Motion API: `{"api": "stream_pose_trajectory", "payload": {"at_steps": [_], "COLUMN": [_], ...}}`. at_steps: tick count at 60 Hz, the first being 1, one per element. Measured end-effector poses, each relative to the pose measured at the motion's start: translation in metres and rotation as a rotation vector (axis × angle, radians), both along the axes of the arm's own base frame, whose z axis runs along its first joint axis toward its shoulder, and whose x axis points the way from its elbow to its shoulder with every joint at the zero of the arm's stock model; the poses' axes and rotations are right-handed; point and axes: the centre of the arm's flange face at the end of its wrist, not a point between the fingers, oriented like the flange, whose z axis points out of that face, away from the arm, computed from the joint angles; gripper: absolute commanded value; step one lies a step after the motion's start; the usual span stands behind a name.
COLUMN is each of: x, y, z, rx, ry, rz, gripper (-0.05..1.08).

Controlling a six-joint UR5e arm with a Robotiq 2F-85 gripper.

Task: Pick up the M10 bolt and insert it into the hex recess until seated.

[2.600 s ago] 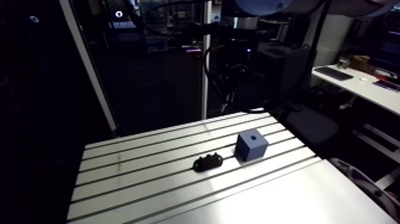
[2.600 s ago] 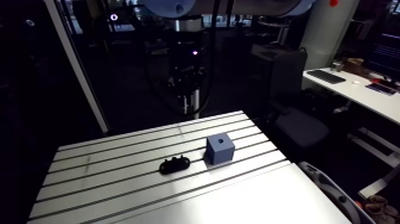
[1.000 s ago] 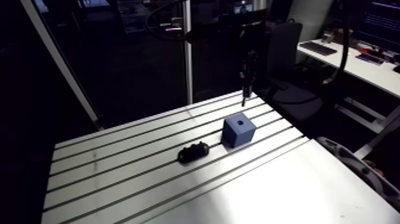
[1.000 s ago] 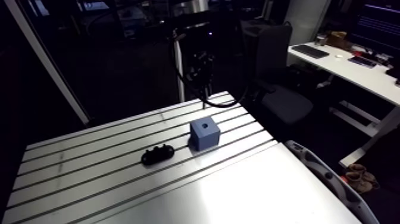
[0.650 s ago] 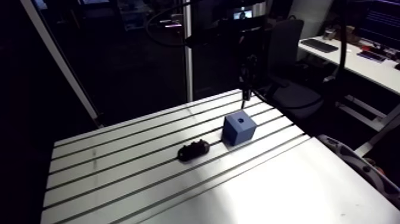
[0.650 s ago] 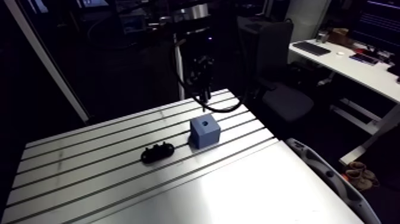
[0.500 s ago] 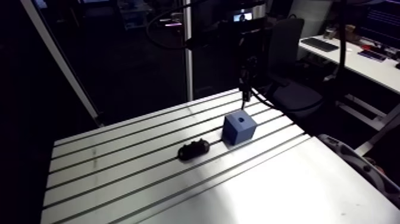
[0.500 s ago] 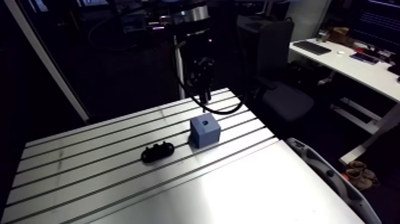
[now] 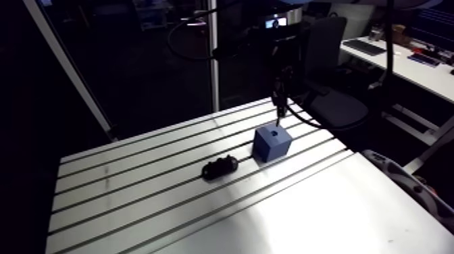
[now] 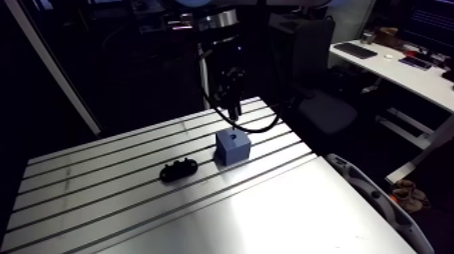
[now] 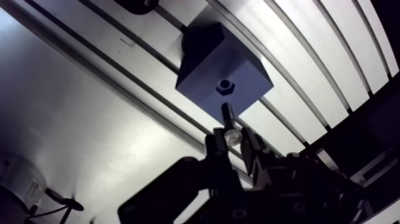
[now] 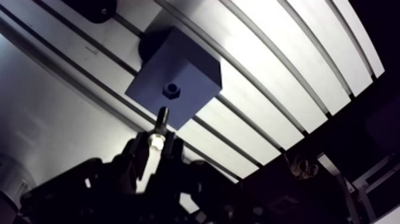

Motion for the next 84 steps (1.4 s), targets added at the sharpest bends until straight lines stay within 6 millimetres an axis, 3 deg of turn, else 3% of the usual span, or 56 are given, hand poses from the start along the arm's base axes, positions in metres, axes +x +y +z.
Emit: {"api": "stream_pose_trajectory", "payload": {"at_steps": [84], "x": [-0.007], "y": [0.002], "z": [-0.024], "rx": [0.002], "ry": [-0.011], "rz": [0.005], "gripper": [1.06]}}
